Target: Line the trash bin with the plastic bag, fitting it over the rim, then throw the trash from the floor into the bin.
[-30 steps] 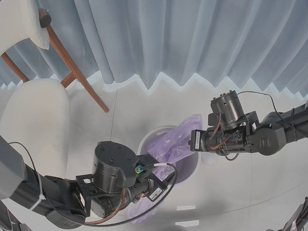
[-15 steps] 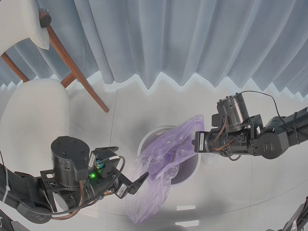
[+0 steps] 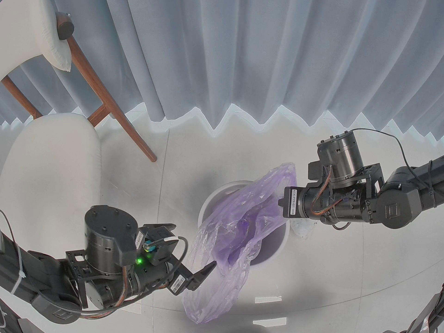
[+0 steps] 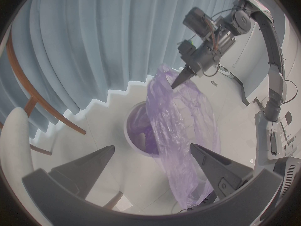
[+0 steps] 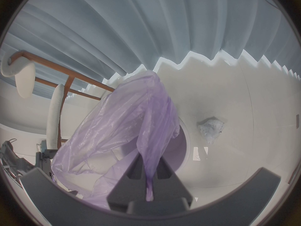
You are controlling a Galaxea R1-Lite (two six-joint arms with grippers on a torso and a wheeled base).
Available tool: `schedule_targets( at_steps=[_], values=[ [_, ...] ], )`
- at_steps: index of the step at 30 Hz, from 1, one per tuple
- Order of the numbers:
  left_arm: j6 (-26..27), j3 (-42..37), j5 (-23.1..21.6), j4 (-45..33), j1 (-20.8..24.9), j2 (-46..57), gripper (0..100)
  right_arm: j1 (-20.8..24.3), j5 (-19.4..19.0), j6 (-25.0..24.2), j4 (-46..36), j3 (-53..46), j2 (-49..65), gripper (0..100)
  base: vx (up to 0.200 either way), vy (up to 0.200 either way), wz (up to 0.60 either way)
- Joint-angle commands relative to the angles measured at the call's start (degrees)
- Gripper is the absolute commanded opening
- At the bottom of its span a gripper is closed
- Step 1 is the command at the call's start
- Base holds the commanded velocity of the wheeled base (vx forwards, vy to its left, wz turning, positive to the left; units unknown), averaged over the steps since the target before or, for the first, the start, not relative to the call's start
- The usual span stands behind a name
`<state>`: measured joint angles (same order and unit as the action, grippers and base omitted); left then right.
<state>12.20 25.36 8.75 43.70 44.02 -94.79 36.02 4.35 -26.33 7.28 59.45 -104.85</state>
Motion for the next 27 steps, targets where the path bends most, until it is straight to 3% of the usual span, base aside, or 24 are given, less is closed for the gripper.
schedule_targets(
  at_steps=[1, 8, 9, 12, 16, 17, 21, 22, 27],
  values=[
    [0.0, 1.1, -0.1, 0.1, 0.1, -3.7, 100, 0.0, 0.0, 0.1, 0.0, -0.2, 1.8, 0, 0.000, 0.000, 0.00],
    [-0.1, 5.7, -0.1, 0.7, -0.3, -9.3, 100, 0.0, -0.2, 0.8, 0.0, -0.2, 3.6, 0, 0.000, 0.000, 0.00],
    [-0.3, 6.0, -0.1, 0.8, -0.6, -9.5, 0, -0.2, -0.2, 1.8, 0.0, -0.5, 4.0, 0, 0.000, 0.000, 0.00],
    [-1.7, 6.4, 0.0, 0.7, -1.4, -9.1, 0, -1.1, -0.3, 2.7, 0.0, -1.0, 4.5, 0, 0.000, 0.000, 0.00],
    [-5.6, 6.9, 0.0, -1.2, -1.7, -5.8, 0, -2.3, -4.6, 4.4, 0.0, -3.7, 6.8, 0, 0.000, 0.000, 0.00],
    [-8.2, 7.3, -0.1, -4.2, -2.3, -3.9, 0, -3.9, -8.0, 5.2, 0.1, -7.0, 8.3, 0, 0.000, 0.000, 0.00],
    [-13.0, 9.3, -1.6, -5.9, -2.4, -3.6, 0, -6.1, -10.9, 7.3, 2.0, -10.6, 8.8, 0, 0.000, 0.000, 0.00],
    [-18.2, 11.9, -4.3, -7.1, -2.5, -3.7, 0, -8.4, -12.3, 9.2, 6.2, -13.0, 8.0, 0, 0.000, 0.000, 0.00],
    [-18.9, 15.5, -6.0, -10.9, -5.5, -6.5, 0, -12.0, -14.8, 11.7, 12.7, -15.9, 4.5, 0, 0.000, 0.000, 0.00]
  ],
)
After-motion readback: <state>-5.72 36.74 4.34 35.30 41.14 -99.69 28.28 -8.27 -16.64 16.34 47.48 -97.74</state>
